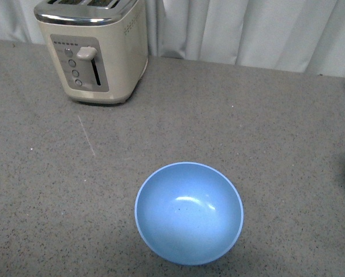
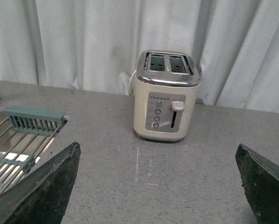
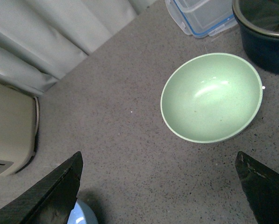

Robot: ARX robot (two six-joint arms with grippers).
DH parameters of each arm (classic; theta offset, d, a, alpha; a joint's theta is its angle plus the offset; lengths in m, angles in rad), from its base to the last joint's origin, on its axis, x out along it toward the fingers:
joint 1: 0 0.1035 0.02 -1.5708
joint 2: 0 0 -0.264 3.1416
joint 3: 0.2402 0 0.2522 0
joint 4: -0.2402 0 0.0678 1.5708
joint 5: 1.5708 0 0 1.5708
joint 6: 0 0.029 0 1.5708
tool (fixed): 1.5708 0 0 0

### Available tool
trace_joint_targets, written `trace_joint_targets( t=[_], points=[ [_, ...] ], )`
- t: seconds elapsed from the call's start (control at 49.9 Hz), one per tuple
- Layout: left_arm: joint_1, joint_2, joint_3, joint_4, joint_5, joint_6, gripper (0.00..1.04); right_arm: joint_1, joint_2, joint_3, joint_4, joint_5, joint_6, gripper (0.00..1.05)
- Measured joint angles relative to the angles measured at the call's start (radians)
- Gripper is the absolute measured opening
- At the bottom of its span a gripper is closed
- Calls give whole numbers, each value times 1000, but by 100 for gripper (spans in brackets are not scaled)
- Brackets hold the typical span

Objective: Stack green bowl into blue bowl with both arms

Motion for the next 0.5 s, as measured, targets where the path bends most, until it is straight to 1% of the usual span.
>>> trace_joint_targets(
  t=[0.04,0.1,0.14,0.24,0.361,0.501],
  points=[
    [0,0,0,0,0,0,98,1,69,3,53,0,-3,96],
    [0,0,0,0,0,0,98,8,184,16,137,3,-8,96],
    [0,0,0,0,0,0,98,17,277,32,195,24,-23,96],
    [0,0,0,0,0,1,98,33,430,69,269,55,-43,96],
    [0,0,0,0,0,1,98,35,562,125,277,97,-71,96],
    [0,0,0,0,0,1,98,-5,660,185,229,153,-76,96]
  ],
)
